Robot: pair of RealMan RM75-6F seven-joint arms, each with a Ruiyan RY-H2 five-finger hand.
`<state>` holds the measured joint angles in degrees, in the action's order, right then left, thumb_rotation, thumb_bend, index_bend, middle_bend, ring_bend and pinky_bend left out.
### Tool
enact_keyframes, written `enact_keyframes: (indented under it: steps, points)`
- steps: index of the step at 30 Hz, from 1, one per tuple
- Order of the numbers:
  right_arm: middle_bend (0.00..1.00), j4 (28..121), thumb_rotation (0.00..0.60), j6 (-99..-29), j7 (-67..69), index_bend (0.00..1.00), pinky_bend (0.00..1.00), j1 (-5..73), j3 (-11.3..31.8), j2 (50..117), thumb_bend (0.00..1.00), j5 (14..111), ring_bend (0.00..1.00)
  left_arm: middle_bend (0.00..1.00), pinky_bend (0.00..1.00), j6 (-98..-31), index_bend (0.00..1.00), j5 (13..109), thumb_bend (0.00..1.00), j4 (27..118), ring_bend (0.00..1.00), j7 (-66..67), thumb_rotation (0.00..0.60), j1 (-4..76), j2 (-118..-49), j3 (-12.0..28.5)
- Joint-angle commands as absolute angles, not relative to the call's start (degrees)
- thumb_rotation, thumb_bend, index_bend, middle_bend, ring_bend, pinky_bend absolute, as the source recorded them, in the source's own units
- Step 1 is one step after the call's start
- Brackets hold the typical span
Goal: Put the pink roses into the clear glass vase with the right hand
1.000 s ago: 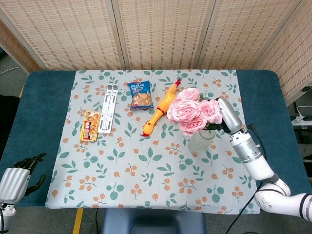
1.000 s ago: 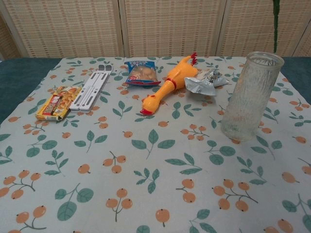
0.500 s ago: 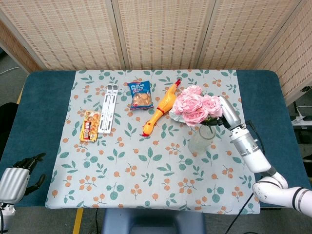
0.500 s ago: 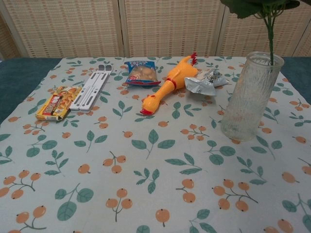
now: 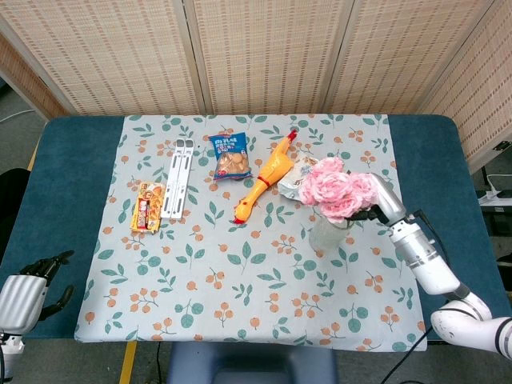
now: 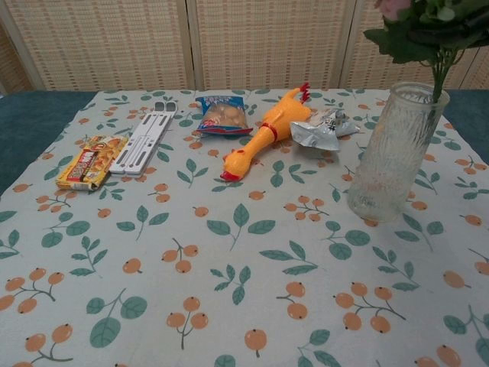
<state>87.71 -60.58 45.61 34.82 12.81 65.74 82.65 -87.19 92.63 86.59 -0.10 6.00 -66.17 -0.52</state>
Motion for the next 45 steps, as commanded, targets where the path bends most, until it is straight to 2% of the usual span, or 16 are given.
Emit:
enact_keyframes:
  steps: [1,5,8,9,11,14,17,19,25,31,36,41,45]
  points:
    - [1.0,87.3,0.6,-62.0,45.0,0.12,1.0,33.5,11.7,64.7,0.1,83.9,0.88,0.33,0.49,-87.0,0.19,92.6,0.37,86.7,0.34,0.1,0.6,6.0,-66.2,-0.6]
    - [1.0,86.2,0.6,-62.2,43.7,0.02,0.98,32.8,11.2,63.8,0.06,83.5,0.85,0.33,0.49,-86.7,0.19,92.7,0.37,86.9,0.34,0.6,0.6,6.1,-66.2,-0.7]
    - [0.99,86.4,0.6,-62.3,43.9,0.0,0.96,32.0,10.7,62.5,0.06,83.6,0.78,0.33,0.49,-86.6,0.19,92.7,0.37,86.9,0.34,1.0,0.6,6.2,-66.3,-0.7]
    - [0.94,86.6,0.6,-62.5,43.9,0.0,0.95,31.7,10.3,61.8,0.06,84.1,0.74,0.33,0.49,-86.5,0.19,92.7,0.37,87.0,0.34,1.1,0.6,6.2,-66.3,-0.7]
    - [0.87,86.9,0.6,-63.6,43.8,0.0,0.94,30.8,9.4,60.3,0.06,85.6,0.72,0.33,0.49,-86.5,0.19,92.5,0.37,87.0,0.34,1.1,0.6,6.2,-66.3,-0.7]
    - [0.65,88.1,0.6,-65.3,43.7,0.0,0.92,29.3,8.2,58.2,0.05,87.4,0.72,0.33,0.49,-86.4,0.19,92.3,0.37,86.9,0.34,1.0,0.6,6.2,-66.4,-0.6]
    - [0.48,89.2,0.6,-67.1,43.4,0.0,0.89,27.8,7.0,56.3,0.05,89.1,0.64,0.33,0.49,-86.3,0.19,92.4,0.37,87.0,0.34,1.1,0.6,6.3,-66.4,-0.6]
    - [0.41,89.6,0.6,-68.4,42.8,0.0,0.88,26.9,6.6,55.7,0.05,89.6,0.58,0.33,0.49,-86.2,0.19,92.6,0.37,86.9,0.34,1.3,0.6,6.4,-66.5,-0.7]
    - [0.35,89.6,0.6,-67.2,40.4,0.0,0.88,26.3,6.2,55.1,0.05,87.6,0.51,0.33,0.49,-85.8,0.19,92.7,0.37,86.9,0.34,1.6,0.6,6.5,-66.6,-0.8]
    - [0.3,88.5,0.6,-68.7,36.8,0.0,0.85,25.1,7.2,56.4,0.05,84.8,0.33,0.33,0.49,-85.9,0.19,92.5,0.37,86.9,0.34,1.4,0.6,6.5,-66.6,-0.8]
    - [0.25,88.8,0.6,-72.3,33.9,0.0,0.76,23.0,7.5,57.0,0.05,84.4,0.16,0.33,0.49,-85.9,0.19,92.6,0.37,86.9,0.34,1.4,0.6,6.6,-66.6,-0.8]
    - [0.22,90.4,0.6,-82.9,24.2,0.0,0.62,16.5,5.5,58.6,0.05,86.9,0.12,0.33,0.49,-85.8,0.19,92.5,0.37,86.9,0.35,1.4,0.6,6.6,-66.7,-0.8]
    - [0.22,88.1,0.6,-94.8,5.3,0.06,0.58,9.0,2.5,64.3,0.05,90.6,0.16,0.33,0.49,-85.6,0.19,92.3,0.37,86.7,0.34,0.9,0.6,6.6,-66.7,-0.8]
